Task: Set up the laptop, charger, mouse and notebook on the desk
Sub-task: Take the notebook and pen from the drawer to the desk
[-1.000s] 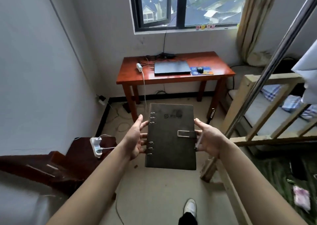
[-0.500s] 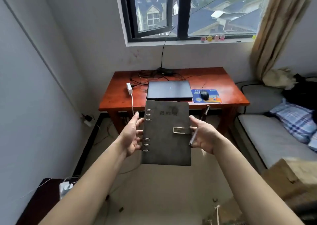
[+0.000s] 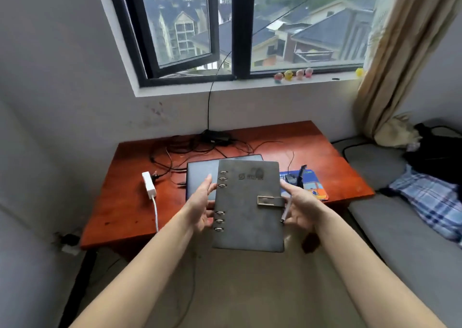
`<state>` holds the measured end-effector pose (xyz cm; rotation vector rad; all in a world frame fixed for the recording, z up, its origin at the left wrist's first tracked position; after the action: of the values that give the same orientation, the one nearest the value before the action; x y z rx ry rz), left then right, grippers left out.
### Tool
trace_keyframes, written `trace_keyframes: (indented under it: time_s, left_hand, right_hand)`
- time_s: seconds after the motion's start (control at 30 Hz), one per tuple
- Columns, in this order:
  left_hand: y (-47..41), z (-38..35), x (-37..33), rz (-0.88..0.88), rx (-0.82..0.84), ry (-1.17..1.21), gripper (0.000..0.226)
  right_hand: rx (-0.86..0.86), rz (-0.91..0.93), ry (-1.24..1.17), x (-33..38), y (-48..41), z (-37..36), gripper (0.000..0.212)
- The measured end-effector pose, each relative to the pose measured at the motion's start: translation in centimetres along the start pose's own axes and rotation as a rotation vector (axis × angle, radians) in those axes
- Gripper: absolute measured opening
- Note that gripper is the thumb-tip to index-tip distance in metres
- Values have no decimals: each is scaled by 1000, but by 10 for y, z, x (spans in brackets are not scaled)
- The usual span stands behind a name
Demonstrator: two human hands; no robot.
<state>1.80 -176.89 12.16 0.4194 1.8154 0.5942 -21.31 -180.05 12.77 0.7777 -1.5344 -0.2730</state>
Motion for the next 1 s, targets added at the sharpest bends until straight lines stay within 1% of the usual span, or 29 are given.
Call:
trace_keyframes:
  time_s: [0.2, 0.33, 0.43, 0.6, 0.67, 0.8, 0.9, 1.0]
  left_hand:
    - [-103, -79, -68, 49, 137, -97, 48]
    - [-168, -136, -88, 52, 172, -142, 43]
    - [-219, -174, -98, 52, 151, -147, 46]
    - [-311, -246, -121, 63, 101, -128, 46]
    - [-346, -279, -125, 92, 53, -96, 44]
    - [-390, -323, -122, 127, 18, -13, 38]
    - [-418, -347, -113, 160, -17, 25, 39]
    - [-445, -358, -93, 212, -65, 31, 41]
  right_hand:
    - [-182, 59, -119, 61, -50, 82, 52]
    - [-199, 48, -136, 86, -94, 142, 52]
    - [-216, 34, -157, 103, -137, 191, 52]
    - [-185, 0, -106, 154, -215, 279, 47]
    - [-188, -43, -63, 177, -242, 317, 44]
    - [-165, -79, 5, 208, -284, 375, 42]
    - [-170, -139, 62, 214, -314, 408, 42]
    - [-186, -199, 99, 204, -340, 430, 39]
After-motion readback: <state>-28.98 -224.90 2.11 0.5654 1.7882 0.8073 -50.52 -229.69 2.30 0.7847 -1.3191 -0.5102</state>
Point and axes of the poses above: each hand's wrist, its own y-axis away from the middle knuckle, its own z-axis out of the back of the hand, x = y × z, the point moved 7 cm from there along -y, towards the middle knuckle, and after that the axes turned 7 degrees about y, right-handed, at the moved point
